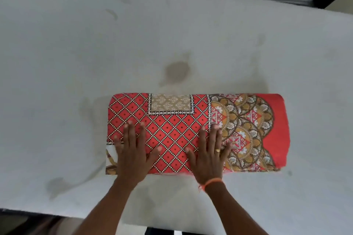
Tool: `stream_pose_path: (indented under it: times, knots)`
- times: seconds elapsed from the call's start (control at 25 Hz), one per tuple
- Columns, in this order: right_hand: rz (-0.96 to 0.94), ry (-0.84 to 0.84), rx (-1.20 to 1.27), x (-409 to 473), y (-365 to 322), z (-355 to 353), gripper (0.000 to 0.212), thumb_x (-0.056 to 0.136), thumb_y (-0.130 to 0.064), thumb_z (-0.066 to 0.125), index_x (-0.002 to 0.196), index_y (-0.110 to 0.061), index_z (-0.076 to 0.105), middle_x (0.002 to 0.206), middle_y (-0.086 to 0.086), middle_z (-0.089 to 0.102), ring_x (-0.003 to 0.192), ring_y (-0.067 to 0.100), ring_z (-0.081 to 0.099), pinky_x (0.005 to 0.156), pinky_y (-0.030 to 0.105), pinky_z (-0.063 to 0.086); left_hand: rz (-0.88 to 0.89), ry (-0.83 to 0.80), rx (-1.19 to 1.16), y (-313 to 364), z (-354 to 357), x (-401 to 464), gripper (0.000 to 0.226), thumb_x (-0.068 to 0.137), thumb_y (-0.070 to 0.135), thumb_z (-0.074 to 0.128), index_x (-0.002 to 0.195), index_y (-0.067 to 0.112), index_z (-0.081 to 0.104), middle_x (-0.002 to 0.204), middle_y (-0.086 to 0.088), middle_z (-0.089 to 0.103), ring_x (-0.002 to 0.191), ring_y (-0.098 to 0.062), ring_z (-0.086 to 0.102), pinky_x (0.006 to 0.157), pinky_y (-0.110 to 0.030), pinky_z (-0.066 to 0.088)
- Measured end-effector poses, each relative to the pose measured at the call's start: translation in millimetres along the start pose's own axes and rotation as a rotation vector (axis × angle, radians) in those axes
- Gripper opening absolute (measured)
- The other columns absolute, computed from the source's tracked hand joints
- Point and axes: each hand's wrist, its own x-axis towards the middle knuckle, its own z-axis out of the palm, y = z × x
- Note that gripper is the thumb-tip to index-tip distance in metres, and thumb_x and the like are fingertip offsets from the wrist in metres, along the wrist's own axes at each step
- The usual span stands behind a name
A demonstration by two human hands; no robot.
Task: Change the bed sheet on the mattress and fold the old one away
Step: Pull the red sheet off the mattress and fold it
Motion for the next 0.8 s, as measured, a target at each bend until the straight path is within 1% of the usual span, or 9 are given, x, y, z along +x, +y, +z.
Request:
stream_pose_path:
  times: [0.08, 0.12, 0.16, 0.2, 0.24, 0.32, 0.4, 0.56, 0.8]
  knots:
    - [0.044, 0.032, 0.008, -1, 3, -1, 0.083, 0.092, -0.069, 0.026, 0.156, -0.019, 0.006, 0.162, 0.014, -0.007, 0.149, 0.033, -0.005, 0.111, 0.069, 0.006, -0.224, 0.022, -0.134, -18, -2, 4, 0.104, 0.085, 0.078, 0.037, 0.158, 0.016, -0.002, 0.164, -0.021, -0.002, 0.151, -0.038, -0.003, 0.115, -0.060, 0.000]
    - [0.025, 0.051, 0.007, 5, 1, -5, 0.084, 0.092, -0.069, 0.027, 0.156, -0.018, 0.005, 0.162, 0.014, -0.008, 0.149, 0.032, -0.006, 0.112, 0.069, 0.005, -0.358, 0.020, -0.288, -26, -4, 10, 0.107, 0.083, 0.080, 0.043, 0.158, 0.017, -0.002, 0.163, -0.022, 0.004, 0.151, -0.040, 0.002, 0.115, -0.061, 0.007]
    - [-0.014, 0.078, 0.005, 13, -3, -10, 0.086, 0.092, -0.069, 0.028, 0.155, -0.016, 0.004, 0.162, 0.014, -0.008, 0.149, 0.031, -0.006, 0.112, 0.068, 0.004, -0.467, 0.032, -0.467, -30, -11, 18, 0.109, 0.079, 0.082, 0.049, 0.156, 0.018, 0.008, 0.160, -0.021, 0.020, 0.148, -0.042, 0.017, 0.115, -0.062, 0.021]
    - [-0.059, 0.105, 0.000, 22, -8, -15, 0.086, 0.092, -0.069, 0.028, 0.155, -0.016, 0.004, 0.162, 0.014, -0.008, 0.149, 0.031, -0.005, 0.113, 0.067, 0.002, -0.545, 0.069, -0.590, -33, -18, 25, 0.104, 0.074, 0.085, 0.052, 0.150, 0.019, 0.027, 0.148, -0.018, 0.042, 0.138, -0.040, 0.039, 0.107, -0.059, 0.039]
    - [-0.093, 0.125, -0.007, 32, -13, -17, 0.087, 0.092, -0.069, 0.027, 0.155, -0.015, 0.003, 0.162, 0.013, -0.008, 0.149, 0.030, -0.006, 0.114, 0.065, 0.000, -0.593, 0.122, -0.683, -36, -25, 33, 0.092, 0.072, 0.085, 0.056, 0.137, 0.020, 0.045, 0.131, -0.010, 0.059, 0.120, -0.031, 0.057, 0.093, -0.049, 0.053]
    - [-0.105, 0.130, -0.019, 52, -21, -18, 0.088, 0.091, -0.071, 0.024, 0.155, -0.015, 0.001, 0.162, 0.012, -0.009, 0.149, 0.029, -0.007, 0.114, 0.065, -0.001, -0.682, 0.123, -0.924, -37, -42, 49, 0.075, 0.069, 0.075, 0.069, 0.118, 0.019, 0.060, 0.110, 0.002, 0.069, 0.095, -0.018, 0.067, 0.073, -0.032, 0.057]
    - [-0.079, 0.111, -0.040, 61, -24, -14, 0.089, 0.091, -0.071, 0.024, 0.155, -0.014, 0.000, 0.162, 0.011, -0.010, 0.149, 0.029, -0.009, 0.114, 0.066, 0.001, -0.762, 0.008, -1.090, -44, -50, 62, 0.075, 0.061, 0.067, 0.081, 0.115, 0.019, 0.063, 0.106, 0.002, 0.071, 0.090, -0.017, 0.070, 0.072, -0.033, 0.059]
    - [-0.069, 0.104, -0.043, 64, -23, -6, 0.088, 0.092, -0.071, 0.023, 0.155, -0.015, -0.002, 0.162, 0.010, -0.011, 0.149, 0.028, -0.010, 0.114, 0.065, -0.001, -0.711, -0.249, -1.164, -62, -65, 71, 0.056, 0.068, 0.048, 0.084, 0.114, 0.023, 0.066, 0.104, -0.003, 0.075, 0.090, -0.024, 0.073, 0.083, -0.044, 0.059]
    - [-0.070, 0.061, -0.063, 67, -22, -8, 0.087, 0.092, -0.071, 0.020, 0.155, -0.015, -0.002, 0.162, 0.010, -0.010, 0.149, 0.029, -0.009, 0.113, 0.066, -0.002, -0.505, -0.392, -1.066, -50, -95, 67, 0.064, 0.077, 0.054, 0.068, 0.134, 0.031, 0.051, 0.119, 0.001, 0.069, 0.104, -0.023, 0.069, 0.091, -0.048, 0.056]
